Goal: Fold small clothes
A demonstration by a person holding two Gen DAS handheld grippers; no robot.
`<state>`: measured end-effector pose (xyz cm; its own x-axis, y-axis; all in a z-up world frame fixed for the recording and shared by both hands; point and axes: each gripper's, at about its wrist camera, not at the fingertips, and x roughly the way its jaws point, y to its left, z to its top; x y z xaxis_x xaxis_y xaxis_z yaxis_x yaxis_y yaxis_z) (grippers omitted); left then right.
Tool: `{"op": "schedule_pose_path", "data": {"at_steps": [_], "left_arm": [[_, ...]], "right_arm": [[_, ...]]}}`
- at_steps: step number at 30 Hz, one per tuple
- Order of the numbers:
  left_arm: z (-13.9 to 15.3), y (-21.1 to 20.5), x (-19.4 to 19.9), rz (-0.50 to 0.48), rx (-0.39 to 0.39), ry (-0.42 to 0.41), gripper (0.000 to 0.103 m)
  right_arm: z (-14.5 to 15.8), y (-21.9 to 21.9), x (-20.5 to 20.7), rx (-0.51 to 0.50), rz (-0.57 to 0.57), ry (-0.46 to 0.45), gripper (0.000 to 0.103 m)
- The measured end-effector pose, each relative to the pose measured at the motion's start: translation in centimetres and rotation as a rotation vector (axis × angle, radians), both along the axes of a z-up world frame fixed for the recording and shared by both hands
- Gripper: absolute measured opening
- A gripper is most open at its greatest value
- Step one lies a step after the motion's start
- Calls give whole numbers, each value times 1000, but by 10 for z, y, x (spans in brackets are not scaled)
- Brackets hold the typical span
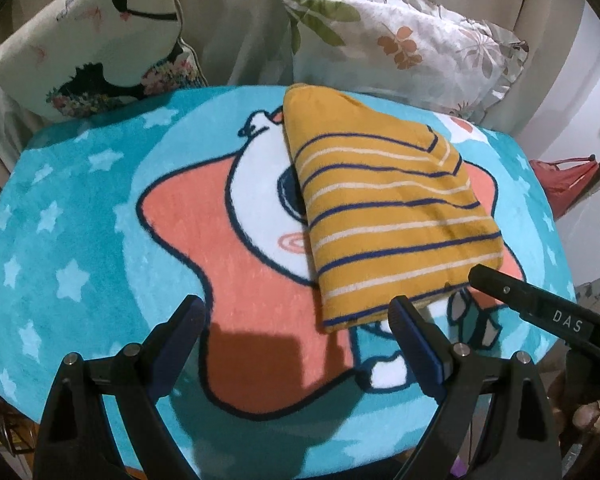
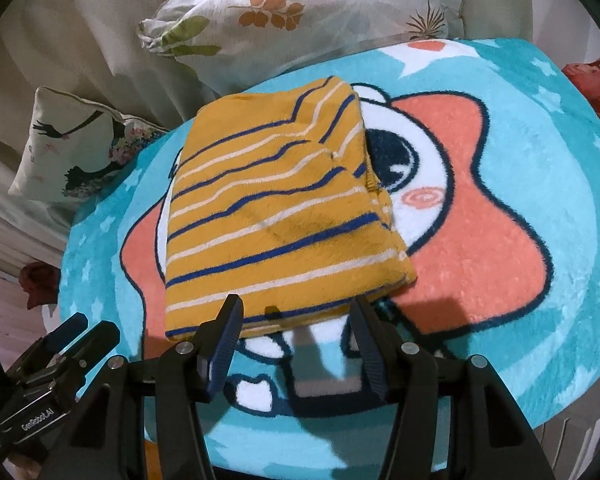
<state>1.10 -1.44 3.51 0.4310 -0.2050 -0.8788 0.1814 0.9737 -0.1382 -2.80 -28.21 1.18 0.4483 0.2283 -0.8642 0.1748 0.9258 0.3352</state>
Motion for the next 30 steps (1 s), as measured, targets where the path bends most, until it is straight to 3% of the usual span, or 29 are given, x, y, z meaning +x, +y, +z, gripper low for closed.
{"op": "schedule_pose_path", "data": {"at_steps": [30], "left_arm": [[-16,27,6,-91,3,38,92]], "right_arm": [[-6,30,-16,-67,-100,46,64]]}}
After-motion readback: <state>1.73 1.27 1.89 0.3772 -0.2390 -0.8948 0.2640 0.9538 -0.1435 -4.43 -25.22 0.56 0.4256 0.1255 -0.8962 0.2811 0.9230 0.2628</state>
